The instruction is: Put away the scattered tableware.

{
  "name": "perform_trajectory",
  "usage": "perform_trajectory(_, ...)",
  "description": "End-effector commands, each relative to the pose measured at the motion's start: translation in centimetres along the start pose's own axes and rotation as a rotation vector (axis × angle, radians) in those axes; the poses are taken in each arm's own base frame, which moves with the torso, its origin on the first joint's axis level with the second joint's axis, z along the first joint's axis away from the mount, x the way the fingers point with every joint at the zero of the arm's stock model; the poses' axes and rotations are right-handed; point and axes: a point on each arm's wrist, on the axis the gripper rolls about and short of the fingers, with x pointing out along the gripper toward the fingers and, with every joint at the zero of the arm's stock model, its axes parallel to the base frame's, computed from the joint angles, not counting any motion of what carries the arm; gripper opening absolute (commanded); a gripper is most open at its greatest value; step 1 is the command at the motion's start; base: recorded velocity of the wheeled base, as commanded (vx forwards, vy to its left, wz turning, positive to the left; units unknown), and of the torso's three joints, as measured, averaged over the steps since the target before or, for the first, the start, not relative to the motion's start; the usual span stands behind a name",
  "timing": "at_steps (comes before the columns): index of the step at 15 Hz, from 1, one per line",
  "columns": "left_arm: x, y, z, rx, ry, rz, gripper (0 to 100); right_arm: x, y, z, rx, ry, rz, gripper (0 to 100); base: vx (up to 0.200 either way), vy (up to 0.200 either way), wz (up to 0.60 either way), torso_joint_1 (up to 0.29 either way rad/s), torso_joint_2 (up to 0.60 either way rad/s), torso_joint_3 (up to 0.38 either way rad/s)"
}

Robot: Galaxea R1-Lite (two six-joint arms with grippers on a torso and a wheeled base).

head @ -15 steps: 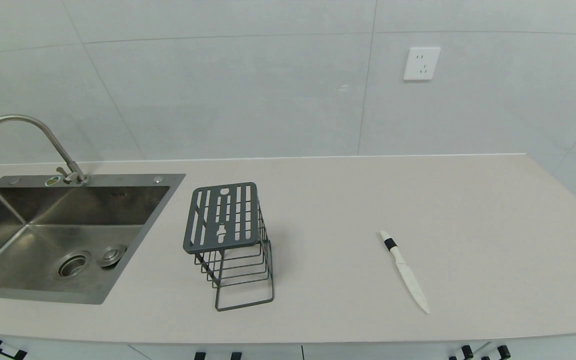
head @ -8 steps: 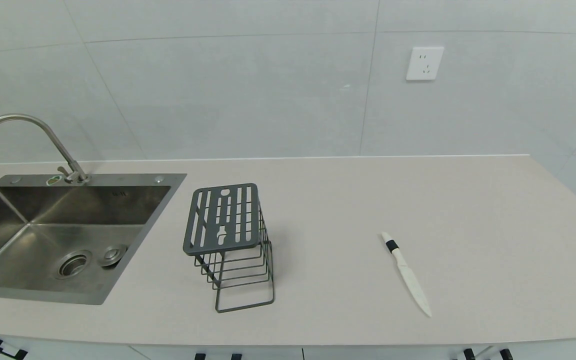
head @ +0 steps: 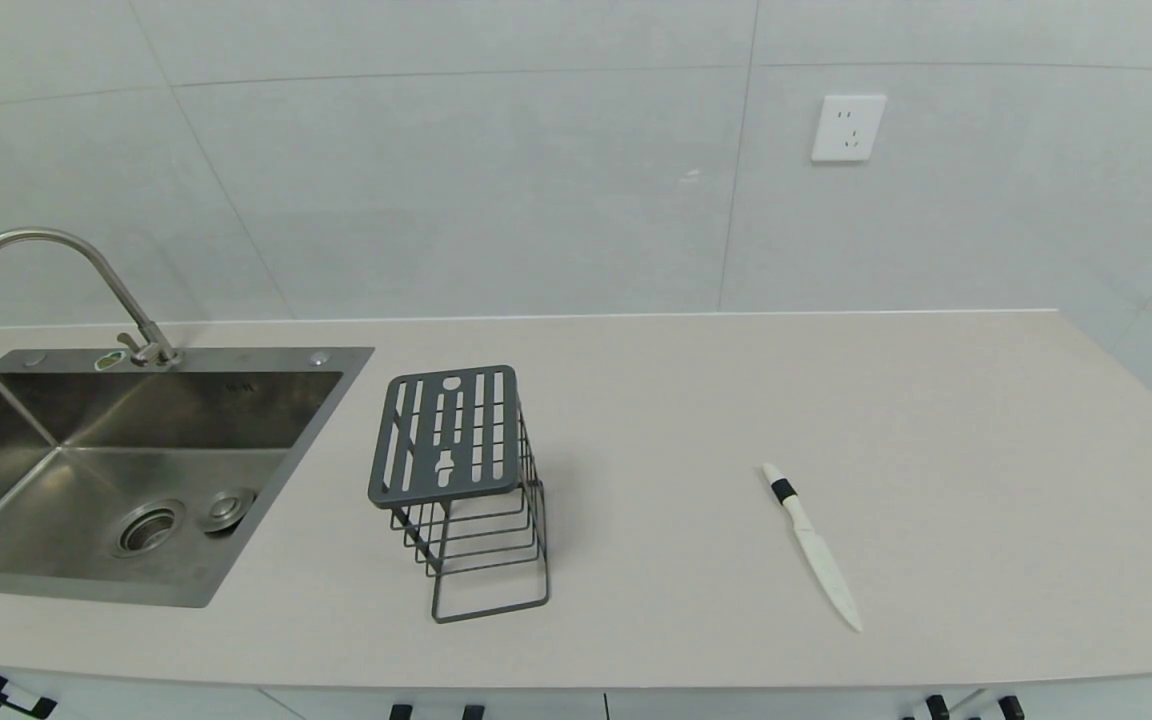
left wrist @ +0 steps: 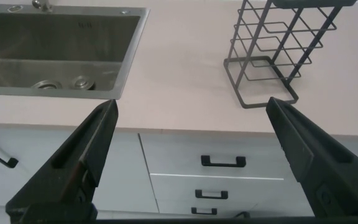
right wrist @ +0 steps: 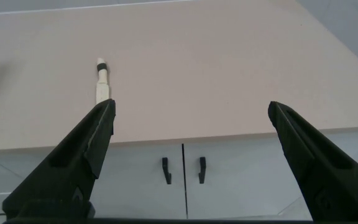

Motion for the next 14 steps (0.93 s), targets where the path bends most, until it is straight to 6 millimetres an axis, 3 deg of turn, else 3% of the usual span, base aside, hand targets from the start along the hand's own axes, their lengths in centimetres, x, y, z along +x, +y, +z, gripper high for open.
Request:
perform_trajectory(1, 0.01, 0.00, 0.00, -0.006, 0.001, 0.000, 100, 0.00, 0.00, -0.01, -0.001, 0.001, 0.001, 100, 0.000, 0.000, 0.00, 0.000, 0.00, 0.000)
perform_trajectory(8, 0.01, 0.00, 0.00, -0.007, 0.001, 0.000, 100, 0.00, 0.00, -0.01, -0.001, 0.001, -0.001, 100, 0.000, 0.000, 0.00, 0.028, 0.00, 0.031)
perform_trajectory(14, 0.01, 0.00, 0.00, -0.007, 0.001, 0.002, 100, 0.00, 0.00, 0.01, -0.001, -0.001, -0.002, 100, 0.000, 0.000, 0.00, 0.268, -0.03, 0.237)
